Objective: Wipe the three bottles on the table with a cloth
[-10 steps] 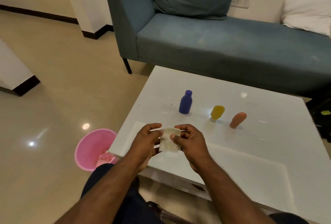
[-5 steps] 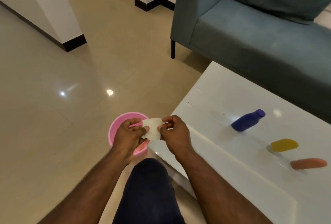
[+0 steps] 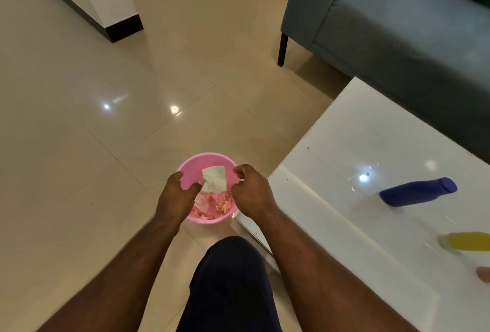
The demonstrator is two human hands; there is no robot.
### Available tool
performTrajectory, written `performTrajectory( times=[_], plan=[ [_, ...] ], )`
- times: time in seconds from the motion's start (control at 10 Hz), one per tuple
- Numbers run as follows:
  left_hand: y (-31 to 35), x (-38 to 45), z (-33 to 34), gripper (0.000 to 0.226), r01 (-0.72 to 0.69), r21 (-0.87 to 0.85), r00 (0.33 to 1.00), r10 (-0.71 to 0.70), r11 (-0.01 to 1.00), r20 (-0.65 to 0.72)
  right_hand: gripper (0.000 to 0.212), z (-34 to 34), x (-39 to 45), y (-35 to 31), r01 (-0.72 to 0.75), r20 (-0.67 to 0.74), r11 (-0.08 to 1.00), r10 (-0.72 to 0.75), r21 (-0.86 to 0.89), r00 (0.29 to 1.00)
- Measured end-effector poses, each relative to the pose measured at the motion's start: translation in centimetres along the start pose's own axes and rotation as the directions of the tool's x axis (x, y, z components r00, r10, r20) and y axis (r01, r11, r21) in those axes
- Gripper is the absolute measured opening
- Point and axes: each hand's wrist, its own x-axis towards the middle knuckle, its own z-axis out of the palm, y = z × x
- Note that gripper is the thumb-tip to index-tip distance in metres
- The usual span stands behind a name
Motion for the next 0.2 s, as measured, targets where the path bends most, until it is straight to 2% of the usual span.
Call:
performTrajectory(
  times=[0.2],
  plan=[
    [-1.41,-1.14,0.73,0.064,-0.127,0.220,0.990,0.138,0.967,-0.032,0.048,-0.35,-0.61,1.51,0.030,-0.074,0.995,-0.038,-0.099,0.997]
  ],
)
